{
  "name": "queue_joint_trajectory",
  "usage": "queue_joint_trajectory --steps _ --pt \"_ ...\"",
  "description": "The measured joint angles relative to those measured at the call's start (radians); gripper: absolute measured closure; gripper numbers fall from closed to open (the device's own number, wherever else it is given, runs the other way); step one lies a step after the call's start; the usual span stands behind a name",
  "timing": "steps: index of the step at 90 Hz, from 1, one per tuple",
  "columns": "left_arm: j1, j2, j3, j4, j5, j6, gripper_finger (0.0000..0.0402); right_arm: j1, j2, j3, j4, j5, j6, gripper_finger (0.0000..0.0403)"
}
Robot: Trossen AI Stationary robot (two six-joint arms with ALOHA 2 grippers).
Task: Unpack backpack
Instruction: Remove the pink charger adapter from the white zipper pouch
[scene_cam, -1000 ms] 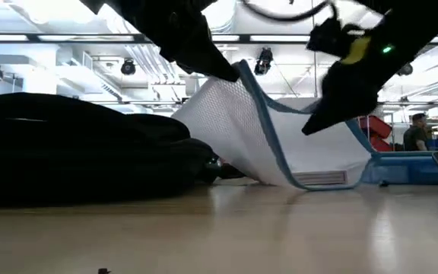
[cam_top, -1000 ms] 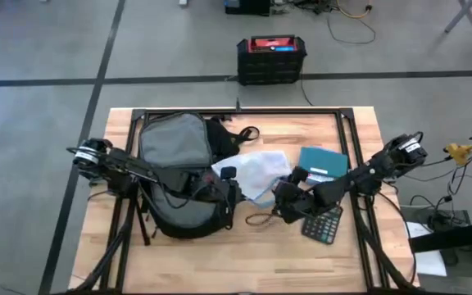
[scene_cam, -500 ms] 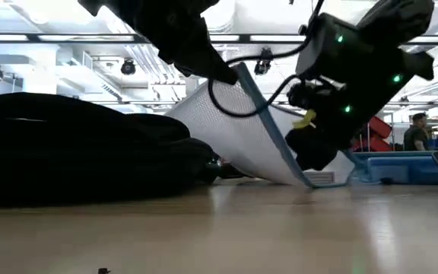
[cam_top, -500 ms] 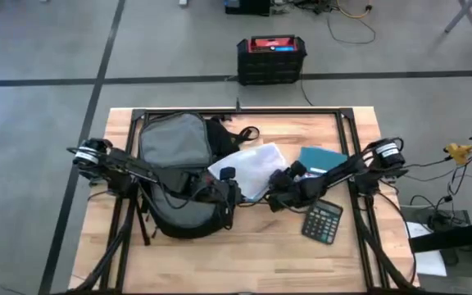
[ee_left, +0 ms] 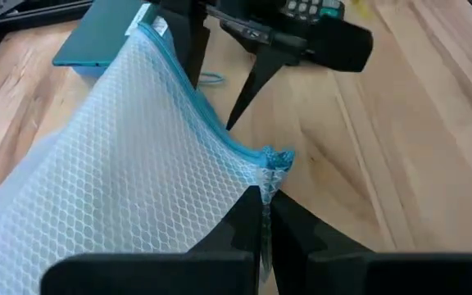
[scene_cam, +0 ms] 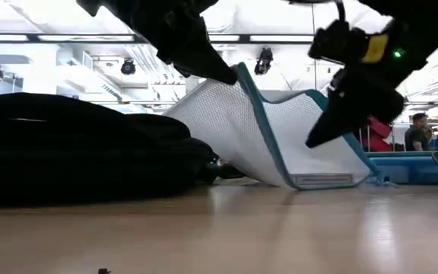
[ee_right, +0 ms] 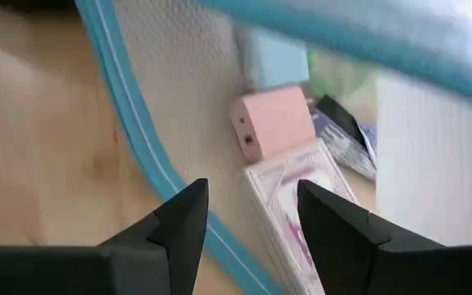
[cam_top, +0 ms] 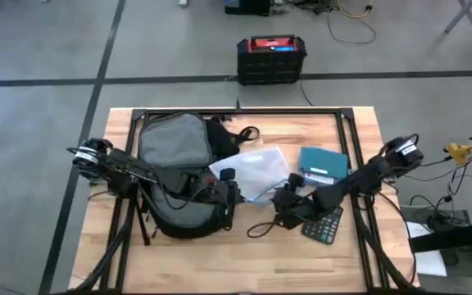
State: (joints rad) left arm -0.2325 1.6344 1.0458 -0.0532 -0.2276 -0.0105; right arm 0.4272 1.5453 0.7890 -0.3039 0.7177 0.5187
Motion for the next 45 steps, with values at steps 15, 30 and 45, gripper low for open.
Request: queue_joint_trajectory --steps 15,30,45 --pt "0.000 0.000 0.000 0.001 0.000 -0.003 0.0402 -0.041 0.025 -0.003 0.006 0.099 0.090 0.0238" --pt "0.000 0.000 0.000 0.002 0.000 -0.003 0.0402 -0.115 0.103 -0.004 0.013 0.098 0.264 0.0246" --pt "0.000 0.000 0.000 0.000 0.000 0.000 0.0402 -0.133 0.146 -0.004 0.177 -0.115 0.228 0.0252"
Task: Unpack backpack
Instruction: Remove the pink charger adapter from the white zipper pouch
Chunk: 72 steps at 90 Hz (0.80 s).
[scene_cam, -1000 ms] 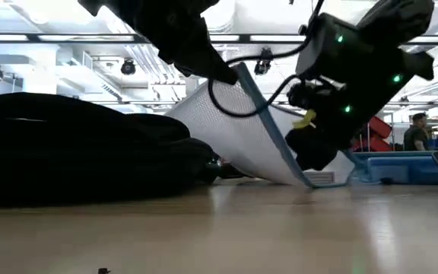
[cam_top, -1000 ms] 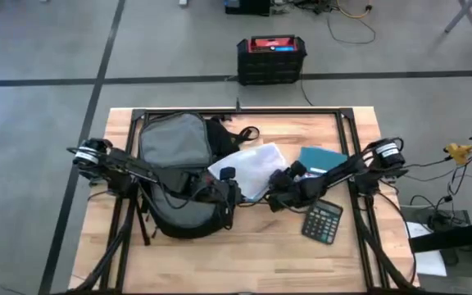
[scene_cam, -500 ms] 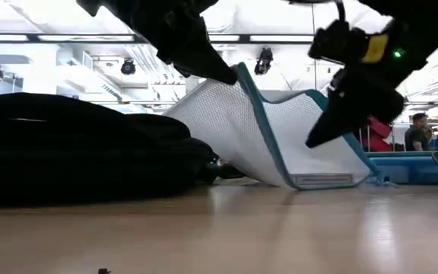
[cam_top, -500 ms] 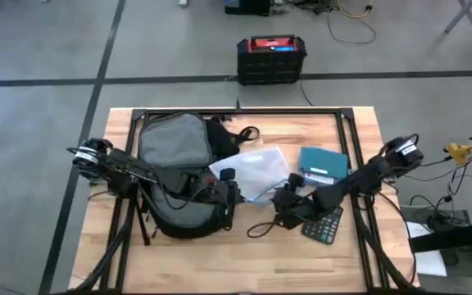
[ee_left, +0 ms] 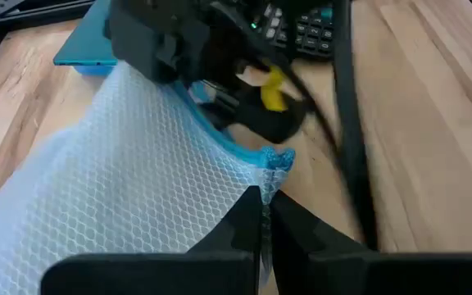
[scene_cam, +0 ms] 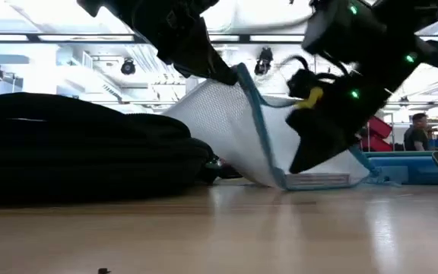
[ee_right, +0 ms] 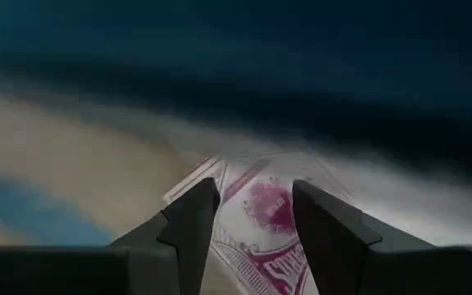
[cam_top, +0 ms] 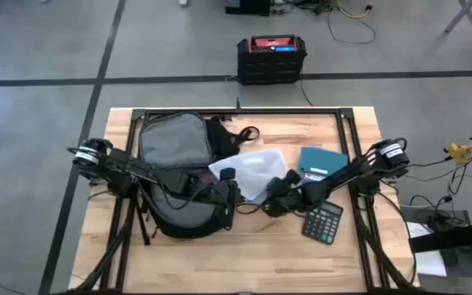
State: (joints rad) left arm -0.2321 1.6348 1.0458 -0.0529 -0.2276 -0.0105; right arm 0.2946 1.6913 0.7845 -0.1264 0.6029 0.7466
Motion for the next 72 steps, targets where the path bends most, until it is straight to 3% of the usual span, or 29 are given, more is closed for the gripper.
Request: queue_joint_trajectory --steps 11,40,72 --pt "0.000 0.000 0.000 0.000 0.001 0.000 0.0402 0.028 -0.021 0.006 0.076 -0.122 -0.128 0.0249" --pt "0.000 0.000 0.000 0.000 0.001 0.001 0.0402 0.085 -0.132 0.004 -0.015 -0.088 -0.366 0.0229" --pt "0.000 0.000 0.000 0.001 0.001 0.004 0.0402 -0.115 -0.111 0.000 -0.015 -0.384 -0.638 0.0143"
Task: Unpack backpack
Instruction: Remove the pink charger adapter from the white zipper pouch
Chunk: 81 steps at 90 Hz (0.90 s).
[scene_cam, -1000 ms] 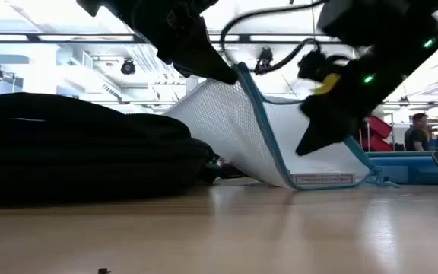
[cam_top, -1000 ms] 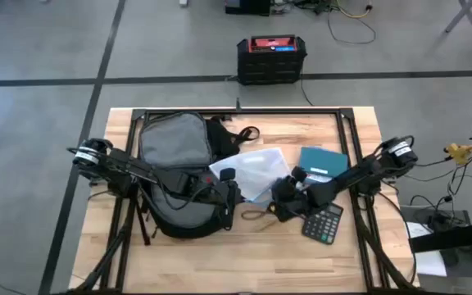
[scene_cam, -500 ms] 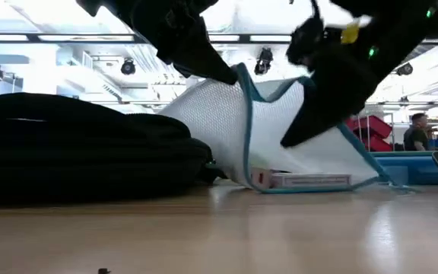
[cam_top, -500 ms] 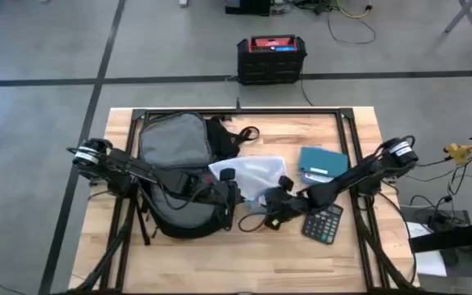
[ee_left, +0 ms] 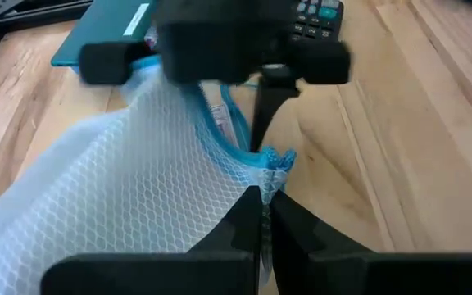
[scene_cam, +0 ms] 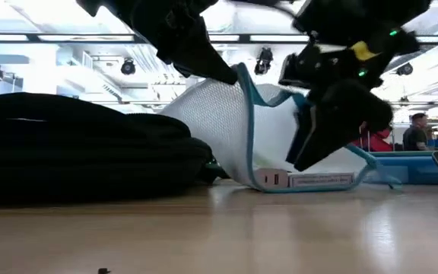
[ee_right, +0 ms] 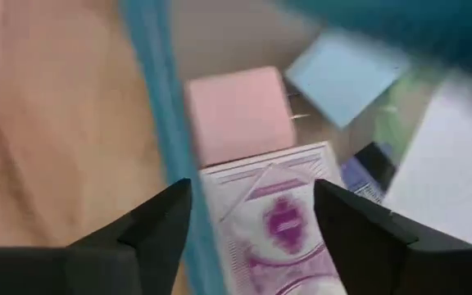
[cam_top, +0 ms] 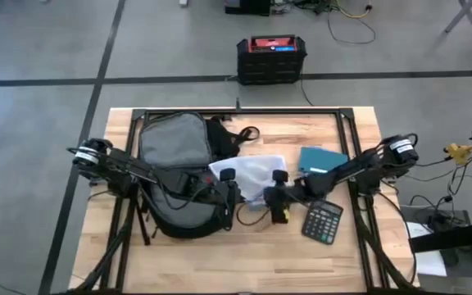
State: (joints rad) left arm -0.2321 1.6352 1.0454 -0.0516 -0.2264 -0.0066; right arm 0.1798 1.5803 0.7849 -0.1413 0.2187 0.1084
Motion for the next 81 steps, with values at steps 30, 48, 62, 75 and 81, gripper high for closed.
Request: queue_joint_trajectory --steps 30,48,62,75,81 --pt "0.000 0.000 0.000 0.005 0.000 0.015 0.0402 -0.047 0.009 0.000 0.172 -0.149 -0.126 0.0092" --pt "-0.001 0.000 0.000 0.006 0.000 -0.003 0.0402 -0.051 0.085 0.002 0.291 -0.147 -0.133 0.0103" --pt "-0.001 0.000 -0.001 0.005 0.000 -0.006 0.0402 -0.048 0.142 0.015 0.312 -0.139 -0.155 0.0098" --pt "-0.002 0.000 -0.001 0.005 0.000 -0.006 0.0402 -0.057 0.154 0.015 0.328 -0.134 -0.162 0.0096" --pt "-0.002 0.000 -0.001 0.005 0.000 -0.007 0.0402 -0.058 0.152 0.014 0.322 -0.128 -0.178 0.0099"
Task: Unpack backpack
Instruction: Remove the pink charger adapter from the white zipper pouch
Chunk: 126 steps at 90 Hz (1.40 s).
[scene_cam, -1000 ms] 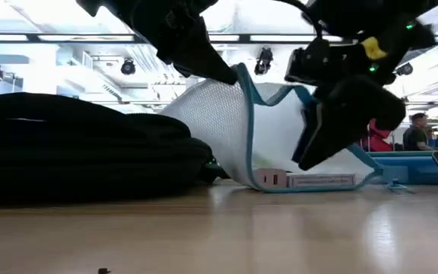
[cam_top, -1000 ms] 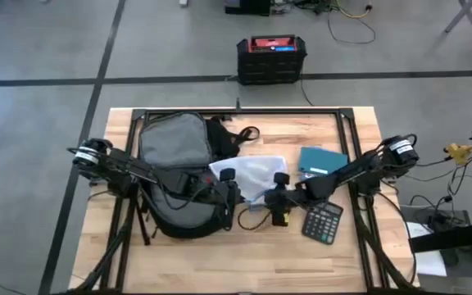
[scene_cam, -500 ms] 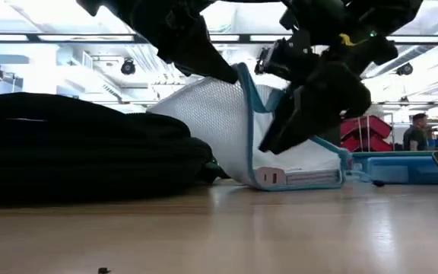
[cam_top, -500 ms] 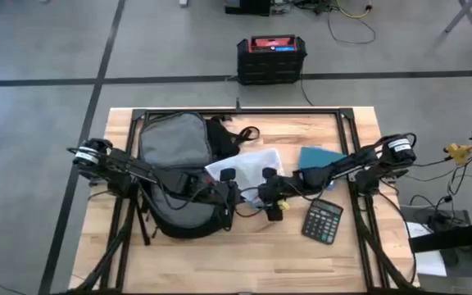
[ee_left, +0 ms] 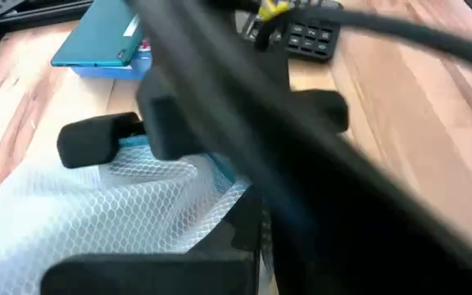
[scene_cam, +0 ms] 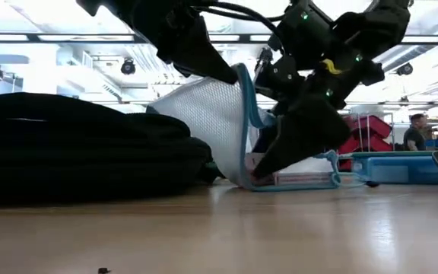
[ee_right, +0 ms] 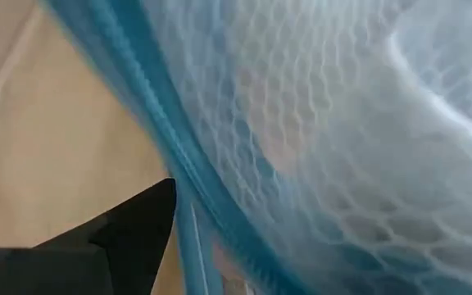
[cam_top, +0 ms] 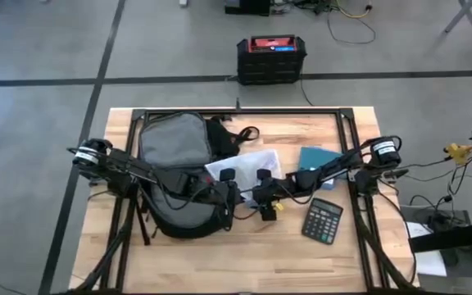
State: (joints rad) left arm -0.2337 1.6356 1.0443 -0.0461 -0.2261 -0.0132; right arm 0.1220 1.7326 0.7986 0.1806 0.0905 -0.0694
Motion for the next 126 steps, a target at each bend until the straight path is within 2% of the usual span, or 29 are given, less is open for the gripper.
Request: queue_joint_trajectory --steps 21,39,62,89,104,126 --pt "0.000 0.000 0.000 0.001 0.000 0.000 0.0402 -0.002 -0.039 -0.003 -0.014 0.034 -0.014 0.0109" --pt "0.000 0.000 0.000 -0.002 0.000 0.000 0.0402 -0.007 0.004 -0.001 0.002 0.039 -0.043 0.0104" --pt "-0.001 0.000 0.000 -0.002 0.000 0.000 0.0402 -0.025 0.036 -0.001 0.003 -0.094 -0.009 0.0121" --pt "0.000 0.000 0.000 -0.003 0.000 0.000 0.0402 -0.029 0.036 -0.002 0.019 -0.091 0.023 0.0152" --pt "0.000 0.000 0.000 -0.003 0.000 0.000 0.0402 -0.029 0.036 0.002 0.024 -0.089 0.047 0.0189" --pt "0.000 0.000 0.000 -0.004 0.000 0.000 0.0402 -0.019 0.017 0.008 0.031 -0.047 0.052 0.0286"
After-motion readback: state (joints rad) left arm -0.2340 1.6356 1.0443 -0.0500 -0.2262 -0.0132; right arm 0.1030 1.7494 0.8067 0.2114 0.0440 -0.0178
